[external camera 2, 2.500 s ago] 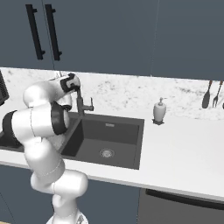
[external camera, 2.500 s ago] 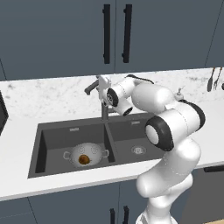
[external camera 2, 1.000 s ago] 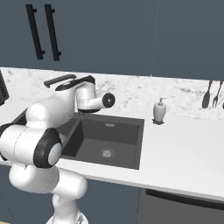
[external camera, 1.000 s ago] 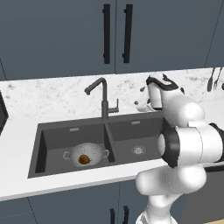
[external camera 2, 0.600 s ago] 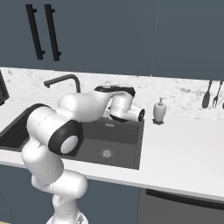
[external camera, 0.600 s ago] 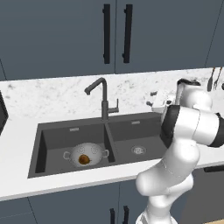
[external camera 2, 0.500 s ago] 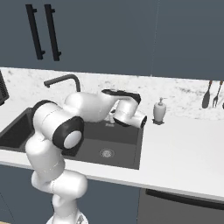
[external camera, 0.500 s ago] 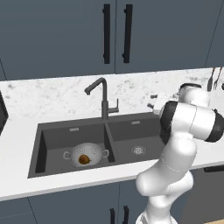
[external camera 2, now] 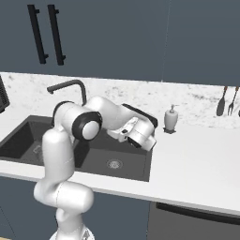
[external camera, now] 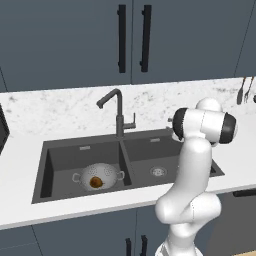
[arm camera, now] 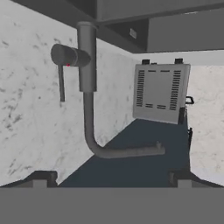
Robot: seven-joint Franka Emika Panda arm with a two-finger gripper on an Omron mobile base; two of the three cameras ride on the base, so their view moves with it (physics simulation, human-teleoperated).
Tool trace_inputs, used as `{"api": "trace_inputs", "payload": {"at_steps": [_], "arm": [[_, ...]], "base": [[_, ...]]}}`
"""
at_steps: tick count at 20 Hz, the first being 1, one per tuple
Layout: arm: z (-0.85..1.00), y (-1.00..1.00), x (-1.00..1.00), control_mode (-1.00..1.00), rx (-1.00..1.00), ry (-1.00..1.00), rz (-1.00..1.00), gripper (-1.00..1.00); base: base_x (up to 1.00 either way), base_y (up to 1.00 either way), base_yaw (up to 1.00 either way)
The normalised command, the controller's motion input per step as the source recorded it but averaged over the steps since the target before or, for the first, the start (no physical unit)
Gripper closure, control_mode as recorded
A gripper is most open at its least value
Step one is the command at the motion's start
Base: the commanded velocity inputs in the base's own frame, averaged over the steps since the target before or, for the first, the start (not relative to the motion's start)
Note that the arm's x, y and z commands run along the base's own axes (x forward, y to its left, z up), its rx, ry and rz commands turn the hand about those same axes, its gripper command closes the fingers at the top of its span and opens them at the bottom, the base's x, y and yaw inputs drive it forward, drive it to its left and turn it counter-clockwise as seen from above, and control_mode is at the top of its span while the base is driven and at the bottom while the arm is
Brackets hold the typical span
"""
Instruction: Put the colander in the sink, put the pear in the colander, and turn on the sink faucet and pour water over the colander.
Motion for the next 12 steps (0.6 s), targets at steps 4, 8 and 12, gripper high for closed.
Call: {"api": "trace_inputs", "payload": {"at_steps": [4,8,12], "arm": [[-0.08,0.47,0.14,-1.0,-0.11,0.0,0.0,-1.0],[-0.04,0.44,0.1,-1.0,-0.11,0.04,-0.11,-1.0],[-0.03,0.46,0.09,-1.0,-0.04,0.14,-0.17,-1.0]], "base": [[0.0,0.0,0.0],[0.0,0.0,0.0],[0.0,0.0,0.0]]}}
